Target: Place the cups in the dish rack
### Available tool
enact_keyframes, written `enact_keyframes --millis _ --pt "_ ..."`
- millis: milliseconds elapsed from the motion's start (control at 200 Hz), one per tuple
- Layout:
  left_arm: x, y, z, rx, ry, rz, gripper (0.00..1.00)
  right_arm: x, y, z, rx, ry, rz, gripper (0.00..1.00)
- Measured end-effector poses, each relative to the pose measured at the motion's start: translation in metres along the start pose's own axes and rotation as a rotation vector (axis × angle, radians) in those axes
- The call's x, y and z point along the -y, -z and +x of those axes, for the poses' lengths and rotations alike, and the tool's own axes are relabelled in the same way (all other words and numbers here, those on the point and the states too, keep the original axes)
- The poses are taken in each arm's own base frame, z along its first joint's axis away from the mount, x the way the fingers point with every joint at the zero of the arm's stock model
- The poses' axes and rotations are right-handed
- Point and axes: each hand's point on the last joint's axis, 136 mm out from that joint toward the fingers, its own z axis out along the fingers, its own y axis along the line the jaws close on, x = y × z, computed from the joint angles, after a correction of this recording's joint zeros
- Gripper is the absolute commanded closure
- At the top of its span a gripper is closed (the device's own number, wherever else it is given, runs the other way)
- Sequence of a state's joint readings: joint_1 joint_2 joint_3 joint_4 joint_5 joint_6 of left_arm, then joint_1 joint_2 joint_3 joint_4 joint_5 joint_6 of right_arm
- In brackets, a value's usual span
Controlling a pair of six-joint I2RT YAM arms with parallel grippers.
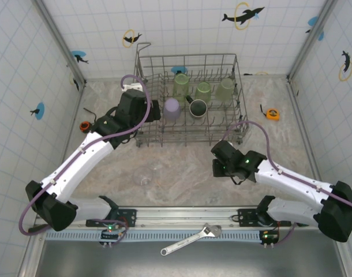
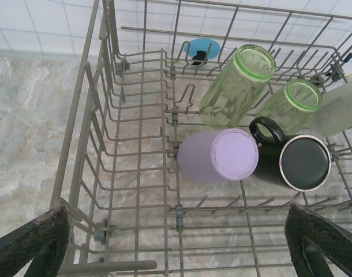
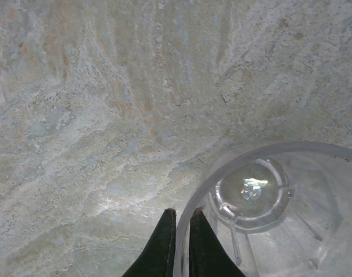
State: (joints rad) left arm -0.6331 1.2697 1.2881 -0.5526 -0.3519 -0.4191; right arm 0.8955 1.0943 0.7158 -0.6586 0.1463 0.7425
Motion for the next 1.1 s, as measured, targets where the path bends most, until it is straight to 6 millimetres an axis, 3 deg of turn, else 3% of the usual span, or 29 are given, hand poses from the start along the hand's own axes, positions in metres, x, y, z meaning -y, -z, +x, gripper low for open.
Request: enact_keyframes --millis 175,561,1101 --pt "0.001 0.000 0.000 -0.002 0.000 0.004 0.02 -0.006 0.023 -0.017 0.034 -0.016 -0.030 1.00" --pt "0.006 0.003 -0.005 0.005 0.006 0.028 0.02 -0.004 0.105 -0.092 0.214 -0.048 -0.050 1.00" --pt "0.009 0.004 -0.010 -0.003 0.005 0.036 0.02 -0.019 0.149 -0.161 0.283 0.022 -0.046 1.00"
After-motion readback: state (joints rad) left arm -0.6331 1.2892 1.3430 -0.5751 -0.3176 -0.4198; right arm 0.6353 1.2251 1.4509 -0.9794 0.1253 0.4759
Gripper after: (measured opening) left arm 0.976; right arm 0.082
